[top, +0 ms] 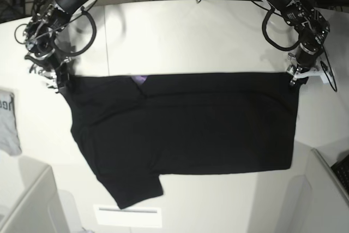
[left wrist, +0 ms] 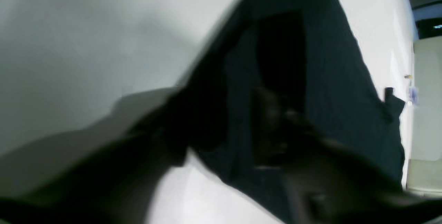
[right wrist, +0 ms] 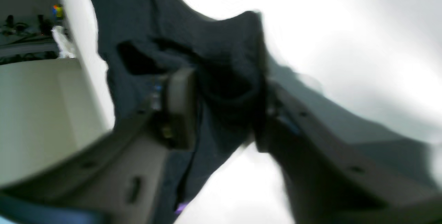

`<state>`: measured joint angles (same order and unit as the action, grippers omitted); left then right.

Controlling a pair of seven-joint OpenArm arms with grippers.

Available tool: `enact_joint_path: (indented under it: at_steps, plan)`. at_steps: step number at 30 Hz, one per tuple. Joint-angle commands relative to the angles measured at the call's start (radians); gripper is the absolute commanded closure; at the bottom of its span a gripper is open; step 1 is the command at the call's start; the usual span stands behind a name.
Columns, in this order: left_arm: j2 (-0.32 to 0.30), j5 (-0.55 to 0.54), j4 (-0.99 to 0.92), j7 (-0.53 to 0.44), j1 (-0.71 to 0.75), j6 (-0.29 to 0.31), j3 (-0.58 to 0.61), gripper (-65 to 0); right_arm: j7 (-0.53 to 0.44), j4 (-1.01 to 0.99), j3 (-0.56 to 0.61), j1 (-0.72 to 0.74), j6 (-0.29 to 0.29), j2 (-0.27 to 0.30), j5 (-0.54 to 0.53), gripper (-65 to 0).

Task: Fold the T-shirt properly
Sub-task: 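Drag the shirt by its shoulders with both grippers, then release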

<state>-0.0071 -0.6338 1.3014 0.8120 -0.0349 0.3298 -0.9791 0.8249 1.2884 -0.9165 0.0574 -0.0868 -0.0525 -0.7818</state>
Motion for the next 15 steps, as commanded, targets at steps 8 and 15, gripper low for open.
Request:
enact_joint_path:
  at_steps: [8,15]
  plan:
    - [-0.003,0.036,0.011,0.06,0.011,-0.011,0.056,0.0,-0.022,0.009,0.0,-0.006,0.023,0.0,0.037,0.0]
    - [-0.035,0.032,0.203,0.06,0.149,-0.011,0.118,0.0,0.037,0.148,0.0,-0.075,0.026,0.0,0.034,0.0]
